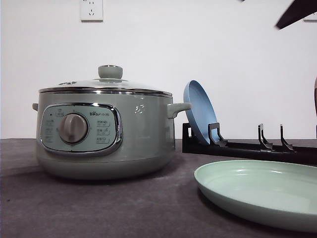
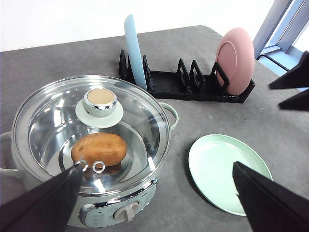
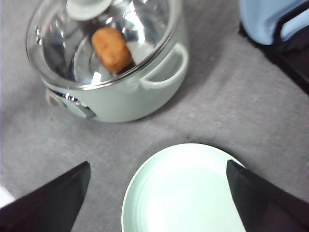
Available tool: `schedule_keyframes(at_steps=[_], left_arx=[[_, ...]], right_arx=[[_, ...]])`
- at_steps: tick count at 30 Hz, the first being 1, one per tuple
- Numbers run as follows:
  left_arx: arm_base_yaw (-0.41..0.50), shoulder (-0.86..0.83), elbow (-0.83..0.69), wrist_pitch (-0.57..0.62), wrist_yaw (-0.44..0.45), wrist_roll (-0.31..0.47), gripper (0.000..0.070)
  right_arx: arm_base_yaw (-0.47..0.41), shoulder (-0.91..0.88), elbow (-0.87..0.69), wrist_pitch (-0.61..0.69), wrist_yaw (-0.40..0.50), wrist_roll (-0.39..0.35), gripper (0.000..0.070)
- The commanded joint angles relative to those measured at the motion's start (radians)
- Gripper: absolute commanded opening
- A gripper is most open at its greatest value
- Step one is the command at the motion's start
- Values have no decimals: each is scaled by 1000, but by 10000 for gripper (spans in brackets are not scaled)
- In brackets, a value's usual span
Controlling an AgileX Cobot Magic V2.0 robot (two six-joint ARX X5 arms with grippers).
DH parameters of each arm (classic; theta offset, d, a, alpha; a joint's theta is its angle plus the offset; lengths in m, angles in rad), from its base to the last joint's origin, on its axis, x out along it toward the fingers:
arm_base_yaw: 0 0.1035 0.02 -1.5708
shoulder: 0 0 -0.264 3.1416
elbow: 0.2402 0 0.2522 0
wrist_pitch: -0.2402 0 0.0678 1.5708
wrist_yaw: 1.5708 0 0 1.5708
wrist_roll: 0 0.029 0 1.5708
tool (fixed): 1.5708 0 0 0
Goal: Transfer potato from steamer to green plate
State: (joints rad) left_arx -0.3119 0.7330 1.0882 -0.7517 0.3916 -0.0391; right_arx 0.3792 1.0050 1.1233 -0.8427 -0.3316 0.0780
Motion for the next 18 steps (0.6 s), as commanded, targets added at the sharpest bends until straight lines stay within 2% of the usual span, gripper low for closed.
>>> schedule_keyframes(at_steps=[1, 3, 6, 12, 18], left_arx=[[-5, 6, 18, 11, 3, 12, 636], [-5, 6, 18, 12, 3, 12, 636], [-5, 7, 18, 15, 3, 13, 636], [-5, 17, 18, 16, 3, 13, 636], [-5, 27, 18, 13, 3, 13, 636]], right_arx=[[-49, -18, 11, -4, -67, -47, 570], [-95, -50, 7, -11, -109, -59, 570], [-124, -98, -3, -14, -113, -61, 569], [-133, -212, -68, -10, -74, -55, 567], [-133, -326, -148, -3, -61, 0, 569]])
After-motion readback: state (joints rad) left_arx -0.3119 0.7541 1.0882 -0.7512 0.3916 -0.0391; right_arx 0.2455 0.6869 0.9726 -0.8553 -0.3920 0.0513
